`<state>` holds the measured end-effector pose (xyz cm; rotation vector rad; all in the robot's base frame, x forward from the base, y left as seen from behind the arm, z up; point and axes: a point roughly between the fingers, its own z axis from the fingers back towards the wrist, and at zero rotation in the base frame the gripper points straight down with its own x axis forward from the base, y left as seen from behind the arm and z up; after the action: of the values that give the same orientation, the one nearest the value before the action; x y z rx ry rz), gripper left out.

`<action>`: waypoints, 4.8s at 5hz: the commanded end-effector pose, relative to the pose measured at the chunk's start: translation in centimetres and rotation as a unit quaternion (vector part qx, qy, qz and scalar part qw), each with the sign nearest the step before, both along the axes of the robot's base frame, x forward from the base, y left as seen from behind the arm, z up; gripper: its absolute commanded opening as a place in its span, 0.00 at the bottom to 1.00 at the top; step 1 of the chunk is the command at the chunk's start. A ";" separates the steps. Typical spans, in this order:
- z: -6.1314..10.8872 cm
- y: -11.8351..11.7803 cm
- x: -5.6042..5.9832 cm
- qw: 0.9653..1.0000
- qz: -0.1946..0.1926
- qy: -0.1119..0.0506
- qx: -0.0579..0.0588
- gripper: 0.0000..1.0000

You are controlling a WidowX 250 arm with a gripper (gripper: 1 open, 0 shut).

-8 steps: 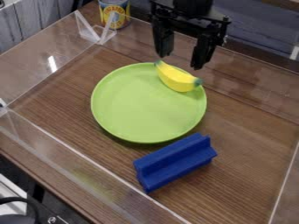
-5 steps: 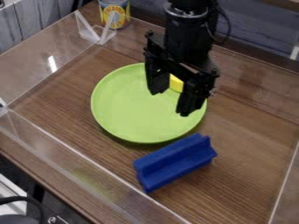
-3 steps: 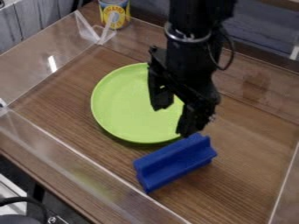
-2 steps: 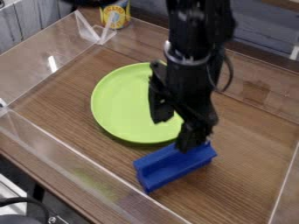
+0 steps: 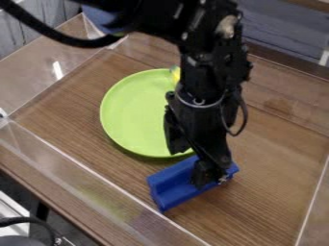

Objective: Put the blue object in the green plate

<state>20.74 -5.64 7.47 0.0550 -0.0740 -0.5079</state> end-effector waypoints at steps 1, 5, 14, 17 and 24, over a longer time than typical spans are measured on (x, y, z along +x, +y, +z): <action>-0.4 -0.2 0.2 1.000 -0.011 -0.014 -0.004 1.00; -2.3 -0.2 -0.1 1.000 -0.012 -0.016 -0.021 1.00; -4.2 -0.2 0.4 0.999 0.027 -0.019 -0.036 0.00; -3.9 -0.1 0.6 0.999 0.037 -0.018 -0.034 0.00; -3.1 0.4 1.2 0.998 0.053 -0.018 -0.026 0.00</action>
<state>20.98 -5.17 3.51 0.0155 -0.0814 -0.4087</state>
